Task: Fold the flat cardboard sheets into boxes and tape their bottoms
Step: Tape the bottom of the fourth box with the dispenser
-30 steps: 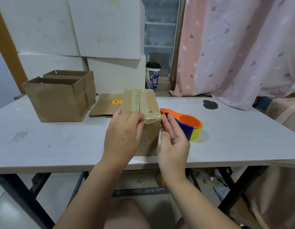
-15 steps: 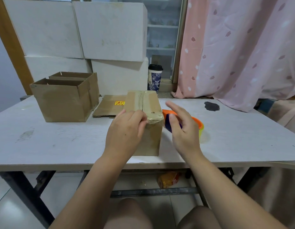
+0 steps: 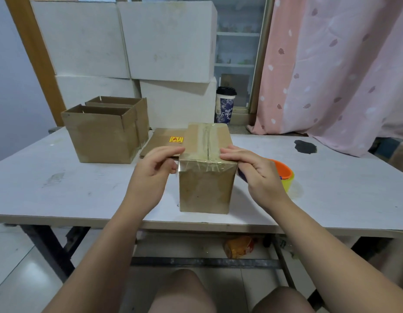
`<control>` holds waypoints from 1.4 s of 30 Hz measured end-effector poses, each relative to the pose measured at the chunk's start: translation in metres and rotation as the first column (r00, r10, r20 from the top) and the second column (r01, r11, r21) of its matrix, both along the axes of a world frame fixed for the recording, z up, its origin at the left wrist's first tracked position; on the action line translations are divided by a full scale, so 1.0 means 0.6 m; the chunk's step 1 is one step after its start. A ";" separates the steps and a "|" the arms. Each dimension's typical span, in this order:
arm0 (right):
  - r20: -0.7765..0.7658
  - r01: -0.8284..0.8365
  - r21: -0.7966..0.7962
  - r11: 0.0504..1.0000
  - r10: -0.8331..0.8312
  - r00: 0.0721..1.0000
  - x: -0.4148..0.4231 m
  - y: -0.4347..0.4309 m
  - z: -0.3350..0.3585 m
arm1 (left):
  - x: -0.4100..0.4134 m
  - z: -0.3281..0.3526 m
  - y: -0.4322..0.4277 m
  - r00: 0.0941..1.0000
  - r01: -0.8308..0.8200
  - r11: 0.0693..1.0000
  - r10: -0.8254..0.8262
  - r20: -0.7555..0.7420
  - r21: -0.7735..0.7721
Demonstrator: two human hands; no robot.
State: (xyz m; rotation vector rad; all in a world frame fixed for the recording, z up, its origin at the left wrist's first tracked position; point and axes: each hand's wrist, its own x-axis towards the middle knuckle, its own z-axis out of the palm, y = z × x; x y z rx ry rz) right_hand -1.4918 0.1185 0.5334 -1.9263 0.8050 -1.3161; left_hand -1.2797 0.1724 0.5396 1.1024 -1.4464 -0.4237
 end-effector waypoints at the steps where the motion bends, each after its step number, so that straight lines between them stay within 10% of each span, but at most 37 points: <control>1: 0.003 -0.004 0.004 1.000 0.004 1.000 0.000 -0.002 0.000 | 0.003 -0.001 -0.002 1.000 0.012 1.000 -0.012 -0.006 0.012; 42: -0.147 0.019 -0.179 0.984 -0.046 0.988 -0.009 0.000 -0.003 | 0.017 -0.013 -0.028 0.957 0.078 0.995 -0.091 0.274 0.056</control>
